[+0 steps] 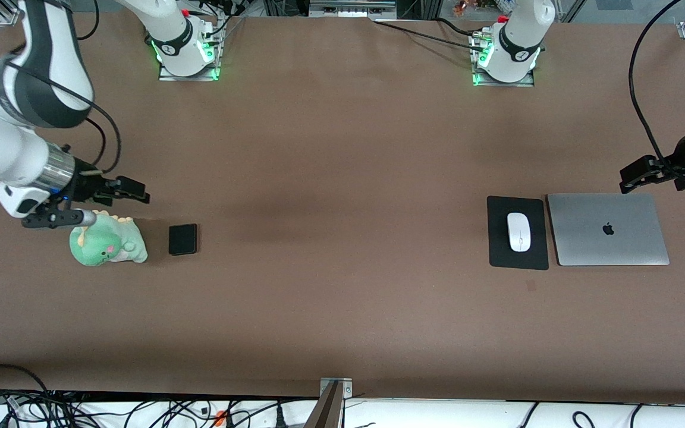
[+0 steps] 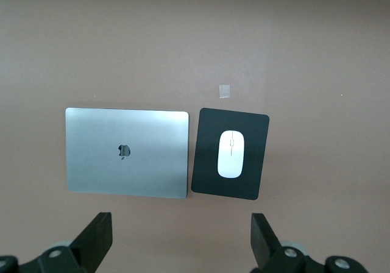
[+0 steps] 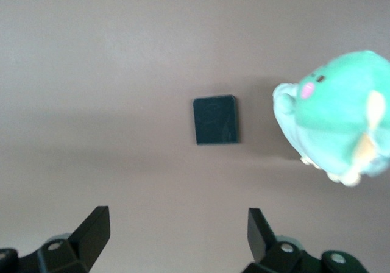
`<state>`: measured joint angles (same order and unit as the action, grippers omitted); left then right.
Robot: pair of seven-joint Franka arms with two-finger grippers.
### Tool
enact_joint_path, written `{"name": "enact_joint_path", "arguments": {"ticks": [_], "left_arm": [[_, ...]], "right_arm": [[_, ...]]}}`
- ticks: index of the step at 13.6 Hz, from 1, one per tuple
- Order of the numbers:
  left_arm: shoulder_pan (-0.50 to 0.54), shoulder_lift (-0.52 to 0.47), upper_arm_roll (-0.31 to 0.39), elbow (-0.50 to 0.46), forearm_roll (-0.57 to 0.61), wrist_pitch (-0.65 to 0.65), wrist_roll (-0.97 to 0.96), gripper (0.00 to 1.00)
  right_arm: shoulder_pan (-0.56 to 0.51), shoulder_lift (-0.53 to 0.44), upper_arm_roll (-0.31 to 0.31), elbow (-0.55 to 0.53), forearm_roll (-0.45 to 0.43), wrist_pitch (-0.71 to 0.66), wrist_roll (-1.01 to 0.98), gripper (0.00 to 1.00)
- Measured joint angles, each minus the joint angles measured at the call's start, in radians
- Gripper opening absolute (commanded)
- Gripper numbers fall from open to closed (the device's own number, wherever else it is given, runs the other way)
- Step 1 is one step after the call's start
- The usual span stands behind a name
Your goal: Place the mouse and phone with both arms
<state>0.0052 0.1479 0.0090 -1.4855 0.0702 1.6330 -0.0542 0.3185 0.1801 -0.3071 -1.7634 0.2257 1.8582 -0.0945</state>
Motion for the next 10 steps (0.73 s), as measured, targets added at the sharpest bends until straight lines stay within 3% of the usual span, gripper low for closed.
{"name": "enact_joint_path", "arguments": {"ticks": [3, 7, 10], "left_arm": [[0.0, -0.001, 0.0, 0.0, 0.0, -0.016, 0.0, 1.0], [0.02, -0.001, 0.0, 0.0, 0.0, -0.022, 0.002, 1.0], [0.028, -0.001, 0.0, 0.0, -0.015, -0.022, 0.002, 1.0]], "right_arm": [[-0.008, -0.047, 0.008, 0.05, -0.116, -0.119, 0.049, 1.0], [-0.182, -0.126, 0.198, 0.08, -0.21, -0.208, 0.109, 1.0], [-0.245, -0.166, 0.241, 0.084, -0.228, -0.238, 0.109, 1.0]]}}
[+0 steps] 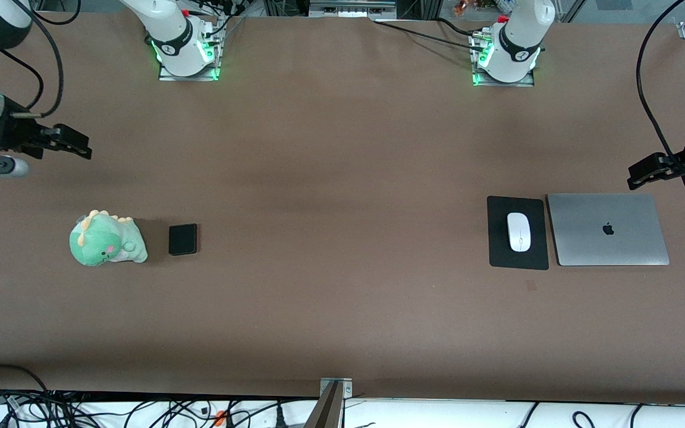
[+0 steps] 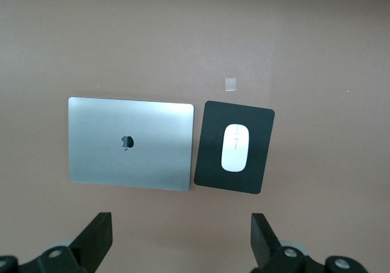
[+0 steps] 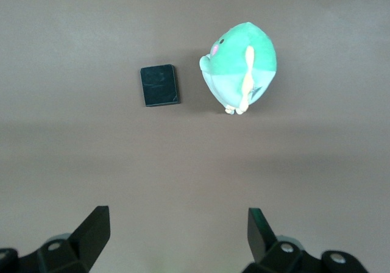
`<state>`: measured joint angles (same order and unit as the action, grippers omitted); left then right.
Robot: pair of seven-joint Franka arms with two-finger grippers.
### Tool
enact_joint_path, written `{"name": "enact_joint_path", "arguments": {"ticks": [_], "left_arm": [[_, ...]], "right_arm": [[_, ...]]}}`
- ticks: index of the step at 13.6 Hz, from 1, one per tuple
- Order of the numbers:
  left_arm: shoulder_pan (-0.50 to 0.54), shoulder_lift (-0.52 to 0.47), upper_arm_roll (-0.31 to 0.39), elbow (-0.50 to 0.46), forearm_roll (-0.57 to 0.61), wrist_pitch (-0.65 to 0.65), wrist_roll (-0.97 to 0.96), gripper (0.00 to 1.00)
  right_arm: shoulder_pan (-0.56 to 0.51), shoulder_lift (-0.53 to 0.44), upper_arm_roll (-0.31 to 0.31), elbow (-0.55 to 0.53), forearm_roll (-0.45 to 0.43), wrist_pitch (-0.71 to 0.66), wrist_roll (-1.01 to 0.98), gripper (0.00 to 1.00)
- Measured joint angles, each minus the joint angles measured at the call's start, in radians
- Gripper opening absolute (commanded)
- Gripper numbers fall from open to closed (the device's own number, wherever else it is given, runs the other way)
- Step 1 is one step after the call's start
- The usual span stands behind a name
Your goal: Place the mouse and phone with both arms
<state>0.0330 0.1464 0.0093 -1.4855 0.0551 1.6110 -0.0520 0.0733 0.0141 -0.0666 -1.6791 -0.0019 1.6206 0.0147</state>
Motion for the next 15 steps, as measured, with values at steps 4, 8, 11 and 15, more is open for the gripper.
{"name": "enact_joint_path", "arguments": {"ticks": [4, 8, 11, 15], "left_arm": [[0.004, 0.0, 0.0, 0.0, -0.006, 0.0, 0.0, 1.0], [0.004, -0.001, 0.0, 0.003, -0.007, 0.0, -0.001, 1.0], [0.005, -0.001, 0.0, 0.003, -0.007, 0.0, -0.001, 1.0], [0.006, -0.002, 0.0, 0.004, -0.007, 0.0, -0.001, 1.0]], "right_arm": [[-0.004, -0.022, 0.0, 0.023, -0.003, -0.007, 0.0, 1.0], [-0.004, -0.022, 0.003, 0.06, -0.004, -0.016, -0.001, 1.0], [-0.004, -0.017, 0.007, 0.061, -0.003, -0.016, -0.001, 1.0], [-0.004, -0.012, 0.014, 0.071, -0.003, -0.016, -0.001, 1.0]]}}
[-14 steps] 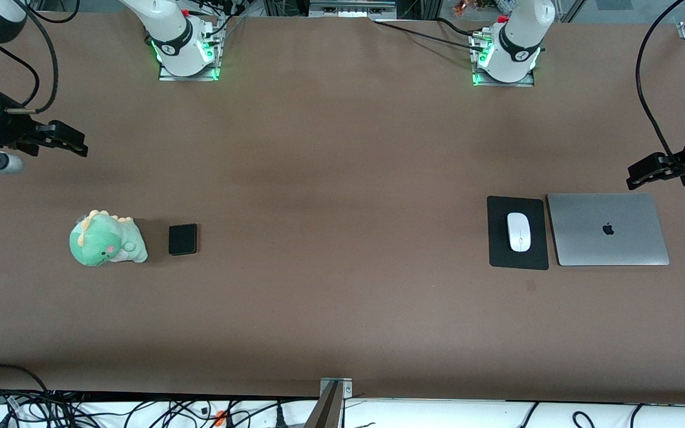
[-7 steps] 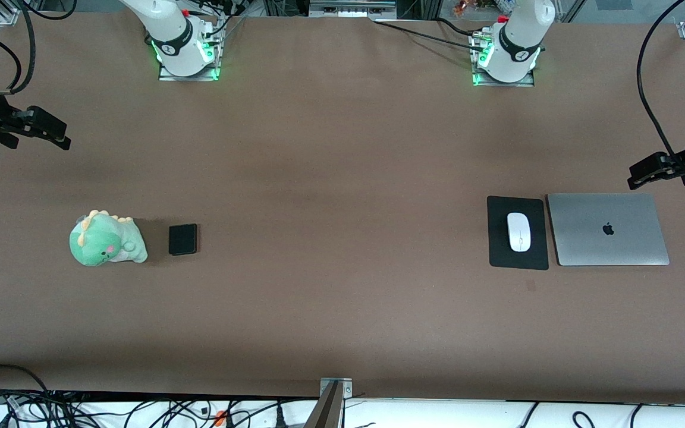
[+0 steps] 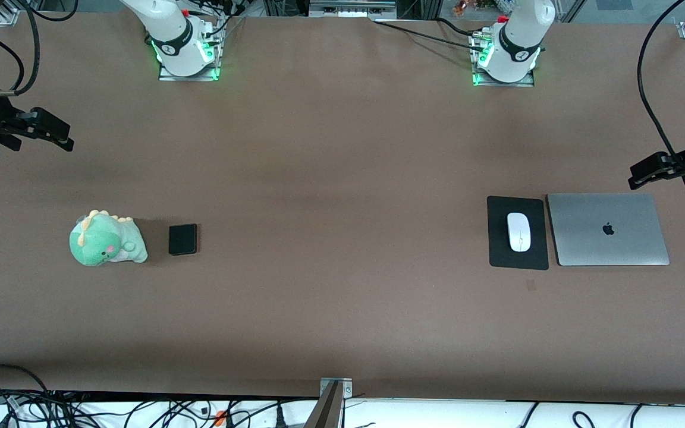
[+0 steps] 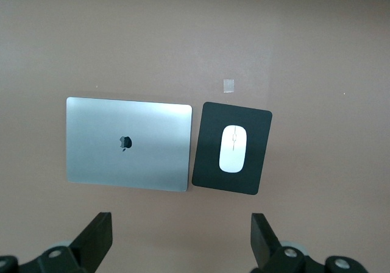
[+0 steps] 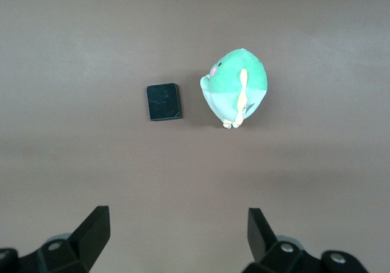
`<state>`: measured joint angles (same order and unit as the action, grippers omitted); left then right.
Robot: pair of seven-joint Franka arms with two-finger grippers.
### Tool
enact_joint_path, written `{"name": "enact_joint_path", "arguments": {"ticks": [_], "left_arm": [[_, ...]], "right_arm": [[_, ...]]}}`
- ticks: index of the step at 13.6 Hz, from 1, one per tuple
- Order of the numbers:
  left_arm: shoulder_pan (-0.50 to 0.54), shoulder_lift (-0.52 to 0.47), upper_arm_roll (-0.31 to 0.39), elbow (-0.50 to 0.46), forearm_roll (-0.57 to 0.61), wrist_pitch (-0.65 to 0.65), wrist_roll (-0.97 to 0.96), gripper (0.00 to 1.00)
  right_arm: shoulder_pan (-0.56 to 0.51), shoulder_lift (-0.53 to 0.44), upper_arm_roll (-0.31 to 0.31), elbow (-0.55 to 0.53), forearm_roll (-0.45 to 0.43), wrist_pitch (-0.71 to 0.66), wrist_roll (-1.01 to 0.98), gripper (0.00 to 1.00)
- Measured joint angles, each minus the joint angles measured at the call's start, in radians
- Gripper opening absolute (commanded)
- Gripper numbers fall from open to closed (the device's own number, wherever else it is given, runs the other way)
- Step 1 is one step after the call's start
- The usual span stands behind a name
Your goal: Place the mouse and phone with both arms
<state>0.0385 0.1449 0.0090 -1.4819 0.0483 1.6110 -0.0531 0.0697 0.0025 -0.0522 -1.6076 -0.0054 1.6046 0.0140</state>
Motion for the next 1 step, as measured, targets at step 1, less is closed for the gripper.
{"name": "enact_joint_path", "arguments": {"ticks": [1], "left_arm": [[0.0, 0.0, 0.0, 0.0, 0.0, 0.0, 0.0, 1.0]], "right_arm": [[0.0, 0.0, 0.0, 0.001, 0.0, 0.0, 0.0, 1.0]]}}
